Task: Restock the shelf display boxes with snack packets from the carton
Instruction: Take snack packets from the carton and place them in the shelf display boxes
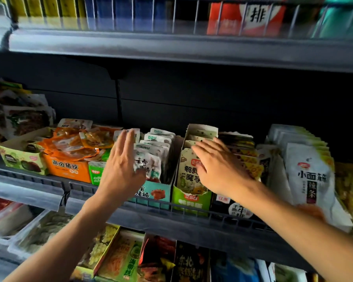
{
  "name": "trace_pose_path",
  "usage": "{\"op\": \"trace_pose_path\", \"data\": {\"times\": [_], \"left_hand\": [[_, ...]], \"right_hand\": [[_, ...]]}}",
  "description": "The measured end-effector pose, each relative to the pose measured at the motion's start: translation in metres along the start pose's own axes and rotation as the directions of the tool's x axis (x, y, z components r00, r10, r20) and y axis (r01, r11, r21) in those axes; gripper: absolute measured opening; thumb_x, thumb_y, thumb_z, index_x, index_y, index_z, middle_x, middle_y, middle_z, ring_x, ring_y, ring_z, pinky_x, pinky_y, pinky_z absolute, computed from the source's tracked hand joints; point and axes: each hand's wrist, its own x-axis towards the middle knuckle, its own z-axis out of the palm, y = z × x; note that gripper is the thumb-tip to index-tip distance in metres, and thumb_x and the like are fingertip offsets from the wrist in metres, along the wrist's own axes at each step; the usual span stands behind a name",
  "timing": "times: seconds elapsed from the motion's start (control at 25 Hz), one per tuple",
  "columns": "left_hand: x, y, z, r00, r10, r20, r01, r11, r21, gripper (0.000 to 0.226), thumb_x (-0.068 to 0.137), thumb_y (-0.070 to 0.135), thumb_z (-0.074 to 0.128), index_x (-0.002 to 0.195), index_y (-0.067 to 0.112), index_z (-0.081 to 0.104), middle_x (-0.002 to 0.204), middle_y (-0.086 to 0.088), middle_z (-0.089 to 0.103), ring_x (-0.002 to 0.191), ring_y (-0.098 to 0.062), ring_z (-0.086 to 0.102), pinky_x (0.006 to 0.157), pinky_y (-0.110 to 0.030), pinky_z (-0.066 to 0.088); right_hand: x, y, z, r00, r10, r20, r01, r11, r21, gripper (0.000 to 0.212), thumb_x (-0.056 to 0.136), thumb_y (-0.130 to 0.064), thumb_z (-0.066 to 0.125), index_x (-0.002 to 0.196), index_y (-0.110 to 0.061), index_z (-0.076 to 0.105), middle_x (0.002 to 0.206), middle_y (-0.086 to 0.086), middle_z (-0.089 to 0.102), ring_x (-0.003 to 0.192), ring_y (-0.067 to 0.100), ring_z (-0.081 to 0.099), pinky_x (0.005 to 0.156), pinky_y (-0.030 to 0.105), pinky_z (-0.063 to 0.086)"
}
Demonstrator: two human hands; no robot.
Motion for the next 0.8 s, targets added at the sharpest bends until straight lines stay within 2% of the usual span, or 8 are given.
{"op": "trace_pose_path", "data": {"times": [0.08,0.2,0.32,0.4,0.48,0.56,0.68,0.8], "left_hand": [[0.000,0.000,-0.003,0.995,0.094,0.021,-0.097,0.980,0.174,0.088,0.085,0.023,0.061,0.157,0.021,0.012,0.165,-0.008,0.012,0.152,-0.028,0.012,0.122,-0.048,0.017],[-0.001,0.003,-0.006,0.998,-0.010,0.065,-0.009,0.957,0.291,0.087,0.086,0.023,0.065,0.157,0.017,0.016,0.164,-0.013,0.013,0.151,-0.033,0.013,0.122,-0.052,0.017],[-0.010,0.018,-0.002,1.000,0.019,-0.023,-0.011,0.941,0.337,0.090,0.084,0.021,0.064,0.157,0.009,0.014,0.164,-0.015,0.010,0.152,-0.031,0.006,0.123,-0.051,0.010],[-0.018,0.040,0.006,0.989,0.127,-0.076,-0.093,0.934,0.346,0.081,0.081,0.021,0.054,0.155,0.006,0.024,0.163,-0.017,0.017,0.151,-0.032,0.012,0.122,-0.053,0.011],[-0.022,0.071,0.016,0.961,0.265,-0.077,-0.229,0.921,0.314,0.069,0.080,0.024,0.047,0.146,0.007,0.041,0.158,-0.018,0.031,0.148,-0.034,0.023,0.120,-0.056,0.017],[-0.022,0.102,0.030,0.914,0.406,-0.022,-0.386,0.883,0.268,0.052,0.084,0.027,0.045,0.131,0.009,0.058,0.147,-0.016,0.047,0.138,-0.035,0.041,0.116,-0.056,0.028],[-0.020,0.142,0.056,0.853,0.501,0.146,-0.522,0.824,0.221,0.047,0.092,0.035,0.043,0.131,0.016,0.059,0.147,-0.009,0.049,0.136,-0.028,0.044,0.115,-0.050,0.032],[-0.016,0.155,0.082,0.848,0.434,0.305,-0.513,0.817,0.263,0.059,0.096,0.053,0.027,0.147,0.027,0.043,0.164,0.002,0.018,0.153,-0.022,0.009,0.123,-0.053,0.010]], "right_hand": [[-0.011,0.000,-0.005,0.990,-0.061,-0.127,0.052,0.996,-0.075,0.053,0.099,-0.024,0.048,0.149,-0.009,0.040,0.157,0.010,0.037,0.148,0.025,0.028,0.121,0.036,0.003],[-0.033,0.007,-0.017,0.980,0.003,-0.199,-0.010,0.999,-0.035,0.053,0.095,-0.022,0.053,0.146,-0.009,0.045,0.154,0.010,0.042,0.144,0.027,0.036,0.120,0.039,0.015],[-0.061,0.019,-0.017,0.981,0.175,-0.084,-0.175,0.985,0.008,0.064,0.099,-0.028,0.047,0.156,-0.014,0.021,0.165,0.006,0.017,0.151,0.024,0.017,0.121,0.038,0.007],[-0.075,0.028,-0.011,0.993,0.116,0.000,-0.116,0.992,0.056,0.064,0.103,-0.031,0.041,0.158,-0.018,0.009,0.166,0.000,0.008,0.153,0.019,0.005,0.122,0.036,0.000],[-0.082,0.042,-0.017,0.984,0.102,-0.144,-0.078,0.983,0.168,0.058,0.104,-0.027,0.044,0.156,-0.014,0.023,0.163,0.002,0.024,0.151,0.018,0.017,0.122,0.030,0.005],[-0.075,0.072,-0.029,0.931,0.208,-0.301,-0.155,0.970,0.188,0.046,0.099,-0.018,0.052,0.143,-0.008,0.048,0.147,0.009,0.051,0.142,0.024,0.037,0.118,0.029,0.018],[-0.056,0.129,-0.043,0.970,0.214,-0.118,-0.228,0.967,-0.115,0.046,0.092,-0.027,0.060,0.137,-0.016,0.054,0.140,0.006,0.057,0.141,0.026,0.036,0.117,0.037,0.019],[-0.037,0.153,-0.040,0.976,0.199,0.087,-0.168,0.946,-0.278,0.046,0.087,-0.033,0.065,0.130,-0.023,0.052,0.132,0.003,0.060,0.138,0.024,0.037,0.120,0.041,0.008]]}}
